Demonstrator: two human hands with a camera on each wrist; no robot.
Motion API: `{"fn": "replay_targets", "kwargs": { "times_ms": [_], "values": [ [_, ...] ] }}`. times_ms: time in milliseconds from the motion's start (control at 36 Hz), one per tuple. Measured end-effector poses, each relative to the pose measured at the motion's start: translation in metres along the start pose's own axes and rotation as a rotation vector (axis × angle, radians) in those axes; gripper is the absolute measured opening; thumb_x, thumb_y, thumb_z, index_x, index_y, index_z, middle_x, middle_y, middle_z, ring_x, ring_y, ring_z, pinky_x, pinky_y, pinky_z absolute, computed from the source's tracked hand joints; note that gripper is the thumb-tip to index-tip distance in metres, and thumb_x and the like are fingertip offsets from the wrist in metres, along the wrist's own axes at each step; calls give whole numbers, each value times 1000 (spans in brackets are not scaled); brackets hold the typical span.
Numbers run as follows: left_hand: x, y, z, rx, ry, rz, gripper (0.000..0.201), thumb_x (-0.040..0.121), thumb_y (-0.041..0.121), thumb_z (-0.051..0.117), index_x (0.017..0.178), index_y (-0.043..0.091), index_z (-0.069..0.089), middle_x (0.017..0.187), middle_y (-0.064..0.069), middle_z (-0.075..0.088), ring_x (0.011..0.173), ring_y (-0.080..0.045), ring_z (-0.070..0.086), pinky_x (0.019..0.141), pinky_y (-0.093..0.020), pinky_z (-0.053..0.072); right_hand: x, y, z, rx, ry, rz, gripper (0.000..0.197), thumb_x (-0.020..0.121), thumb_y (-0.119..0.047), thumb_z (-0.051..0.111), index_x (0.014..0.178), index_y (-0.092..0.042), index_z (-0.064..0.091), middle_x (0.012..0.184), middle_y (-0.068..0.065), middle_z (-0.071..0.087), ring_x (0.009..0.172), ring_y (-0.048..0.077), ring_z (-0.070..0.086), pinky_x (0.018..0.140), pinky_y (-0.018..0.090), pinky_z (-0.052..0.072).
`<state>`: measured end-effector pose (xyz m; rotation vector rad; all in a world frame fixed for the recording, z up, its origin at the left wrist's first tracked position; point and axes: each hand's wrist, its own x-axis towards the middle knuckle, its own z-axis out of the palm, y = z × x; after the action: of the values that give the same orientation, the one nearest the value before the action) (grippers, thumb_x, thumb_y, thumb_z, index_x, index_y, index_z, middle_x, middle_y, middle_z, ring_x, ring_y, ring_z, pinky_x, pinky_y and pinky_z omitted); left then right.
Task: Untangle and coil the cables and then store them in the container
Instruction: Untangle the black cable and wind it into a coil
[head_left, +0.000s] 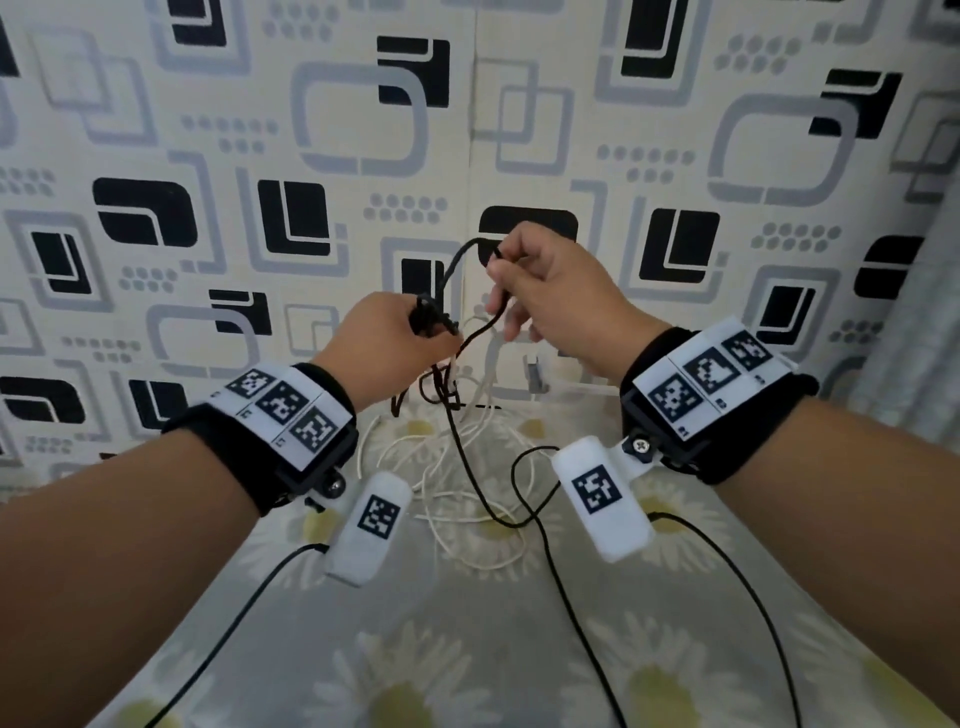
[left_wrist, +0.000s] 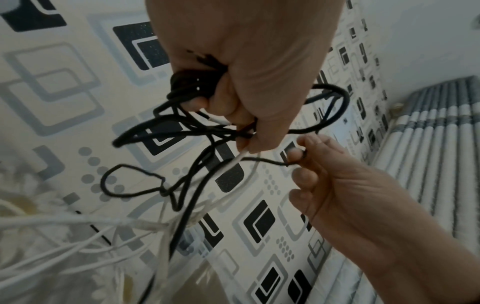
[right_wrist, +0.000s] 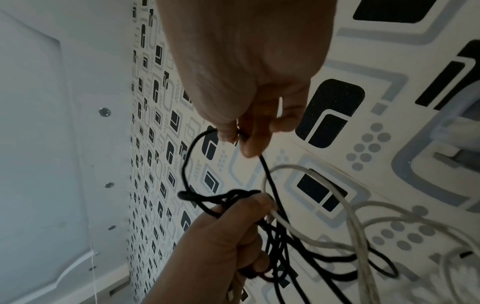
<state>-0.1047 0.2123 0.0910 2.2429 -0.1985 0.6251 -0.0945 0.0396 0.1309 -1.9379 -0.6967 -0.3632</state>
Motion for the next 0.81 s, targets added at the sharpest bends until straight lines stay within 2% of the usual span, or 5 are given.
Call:
{"fn": "replay_targets", "kwargs": {
  "times_ms": [222, 389, 528, 667, 806],
  "values": [
    [15, -33, -10, 178, -7, -143, 28, 87, 26, 64, 72, 5, 55, 63, -6, 51, 56, -18, 46, 52, -29, 35, 4, 9, -23, -249, 192, -76, 8, 93, -22, 61, 88, -19, 66, 64, -4, 53, 65, 11, 55, 61, 21, 43],
    [24, -47, -13, 479, -9, -79, 24, 88, 25, 56, 71, 7, 54, 65, -5, 55, 57, -19, 51, 49, -28, 34, -7, 10, -22, -37, -89, -11, 10, 94, -12, 60, 96, -3, 65, 65, 7, 47, 45, 3, 45, 61, 28, 58],
    [24, -54, -15, 725, 6, -73, 19, 88, 25, 53, 73, 15, 47, 71, -2, 54, 68, -25, 55, 58, -30, 39, -3, 8, -35, -716, -247, -19, 18, 96, -28, 57, 98, -16, 70, 76, -15, 53, 65, 1, 50, 62, 20, 39],
    [25, -55, -10, 835, -22, -90, 21, 85, 26, 56, 70, 17, 46, 71, -1, 50, 70, -26, 56, 59, -29, 41, -2, 9, -37, -1206, -415, 134, 50, 92, -58, 48, 92, -12, 69, 86, 1, 63, 80, 18, 58, 61, 29, 40],
    [30, -67, -14, 701, -59, -26, 33, 91, 39, 55, 68, 18, 44, 74, -2, 54, 76, -26, 57, 63, -32, 42, -12, 23, -33, -473, -508, 408, 61, 88, -68, 41, 95, -15, 71, 73, 2, 63, 66, 19, 67, 69, 31, 52]
  ]
}}
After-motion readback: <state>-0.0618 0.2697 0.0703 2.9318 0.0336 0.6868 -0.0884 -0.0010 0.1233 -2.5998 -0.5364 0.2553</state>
